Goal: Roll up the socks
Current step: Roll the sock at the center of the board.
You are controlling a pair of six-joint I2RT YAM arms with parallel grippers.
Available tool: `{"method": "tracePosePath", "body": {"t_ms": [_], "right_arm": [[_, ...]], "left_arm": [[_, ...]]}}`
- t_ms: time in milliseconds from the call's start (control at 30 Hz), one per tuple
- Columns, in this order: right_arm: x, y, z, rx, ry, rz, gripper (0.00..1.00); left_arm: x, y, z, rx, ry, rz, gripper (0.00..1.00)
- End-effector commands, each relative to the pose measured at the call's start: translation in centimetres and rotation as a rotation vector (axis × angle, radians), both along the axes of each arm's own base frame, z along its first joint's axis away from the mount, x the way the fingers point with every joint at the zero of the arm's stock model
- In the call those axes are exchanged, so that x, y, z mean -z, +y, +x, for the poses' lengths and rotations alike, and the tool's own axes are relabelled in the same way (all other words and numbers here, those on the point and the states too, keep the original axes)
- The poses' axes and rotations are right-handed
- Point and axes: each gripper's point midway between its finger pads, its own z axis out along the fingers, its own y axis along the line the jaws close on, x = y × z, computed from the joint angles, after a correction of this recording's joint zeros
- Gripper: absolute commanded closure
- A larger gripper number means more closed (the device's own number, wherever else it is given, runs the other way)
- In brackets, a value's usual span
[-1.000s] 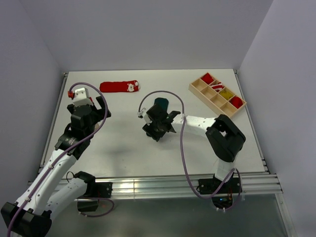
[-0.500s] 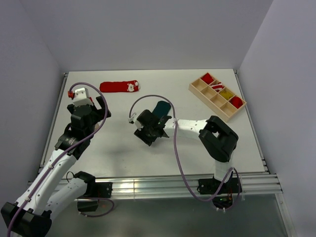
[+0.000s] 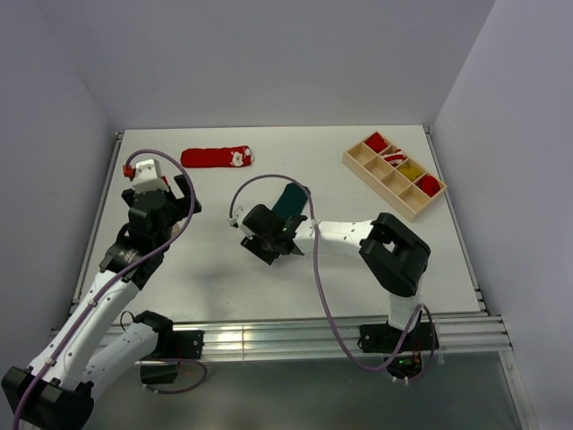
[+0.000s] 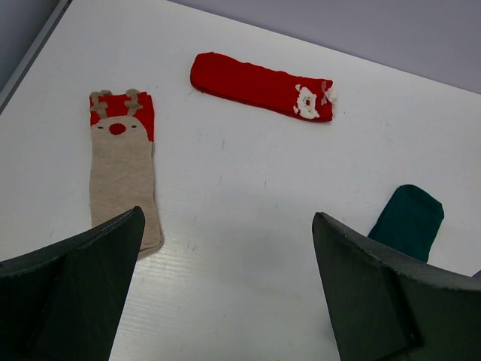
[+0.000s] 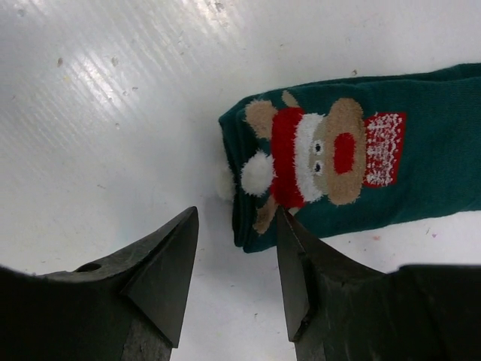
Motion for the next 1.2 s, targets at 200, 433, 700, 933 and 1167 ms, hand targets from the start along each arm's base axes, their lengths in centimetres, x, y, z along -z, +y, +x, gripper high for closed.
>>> {"method": "tracePosePath", "body": {"t_ms": [200, 433, 700, 933, 1167], "right_arm": [[1.4, 0.3, -0.9, -0.03, -0.027, -0.036, 0.48], [3.5, -0.8, -0.7, 0.003, -0.022, -0.106, 0.5], [5.2, -1.7, -1.2, 0.018, 0.005, -0.152, 0.7], [6.0, -1.8, -1.6, 0.021, 0.028, -0.154, 0.97], [4.4, 1.3, -2.0, 0.009, 0.133, 0.019, 1.0]], "left_arm": [[-1.3, -0.2, 0.1, 0.014, -0.037, -0.005, 0.01], [-1.2, -0.1, 0.2, 0.012, -0.035, -0.005, 0.01], [-1.1, -0.2, 0.2, 0.012, -0.034, -0.004, 0.01], [-0.9, -0.2, 0.2, 0.015, -0.028, -0.004, 0.0], [-0.4, -1.1, 0.5, 0.047, -0.001, -0.022, 0.01]]}}
